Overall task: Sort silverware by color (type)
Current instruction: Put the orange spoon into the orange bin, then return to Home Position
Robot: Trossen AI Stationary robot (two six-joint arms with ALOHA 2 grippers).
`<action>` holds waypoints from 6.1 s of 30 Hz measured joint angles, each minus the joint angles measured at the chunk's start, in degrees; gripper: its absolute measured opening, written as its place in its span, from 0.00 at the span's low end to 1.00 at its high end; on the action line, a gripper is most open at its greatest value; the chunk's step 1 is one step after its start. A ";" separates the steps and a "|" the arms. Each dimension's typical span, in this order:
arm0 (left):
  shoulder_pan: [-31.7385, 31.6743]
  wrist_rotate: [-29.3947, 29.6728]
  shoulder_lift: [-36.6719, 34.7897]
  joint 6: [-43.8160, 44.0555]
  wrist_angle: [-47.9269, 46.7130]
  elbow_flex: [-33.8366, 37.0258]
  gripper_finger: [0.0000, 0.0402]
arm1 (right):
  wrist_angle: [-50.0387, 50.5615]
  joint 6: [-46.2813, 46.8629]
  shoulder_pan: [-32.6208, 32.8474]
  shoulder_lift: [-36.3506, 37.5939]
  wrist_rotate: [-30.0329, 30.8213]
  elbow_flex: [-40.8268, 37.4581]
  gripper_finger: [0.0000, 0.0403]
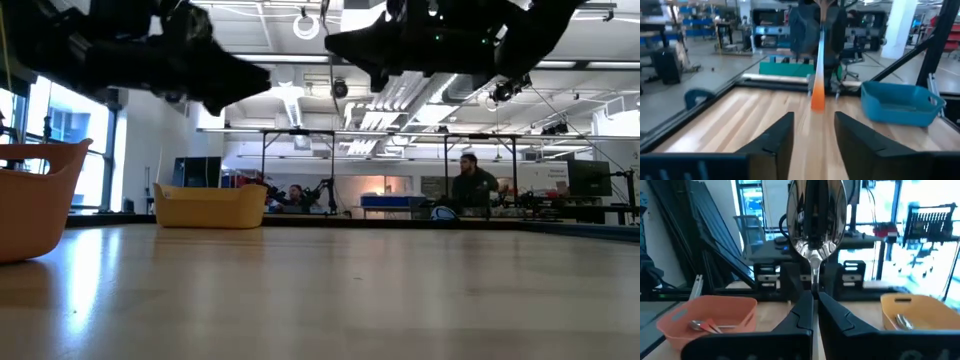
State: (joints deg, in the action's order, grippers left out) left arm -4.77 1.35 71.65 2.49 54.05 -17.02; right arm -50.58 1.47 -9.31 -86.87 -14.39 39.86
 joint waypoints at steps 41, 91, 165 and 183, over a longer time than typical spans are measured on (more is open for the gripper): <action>12.25 10.95 0.02 -0.09 -32.98 -21.92 0.01 | -5.38 -5.36 5.01 1.59 5.69 -0.15 0.25; 63.35 21.44 14.93 112.15 -103.71 -39.04 0.00 | 28.10 -9.02 8.73 7.62 23.27 -0.42 0.00; -5.08 -10.23 -6.20 -4.85 -17.88 -4.04 0.00 | 23.40 -12.85 -5.45 55.55 12.19 -33.33 0.00; -13.06 -9.82 -35.96 -4.69 -22.99 13.00 0.00 | 27.37 -11.50 -5.43 64.65 12.67 -36.02 0.00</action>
State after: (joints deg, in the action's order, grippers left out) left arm -17.82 -8.47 35.70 -2.20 31.06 -4.02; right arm -23.21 -10.03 -14.74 -22.21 -1.72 3.84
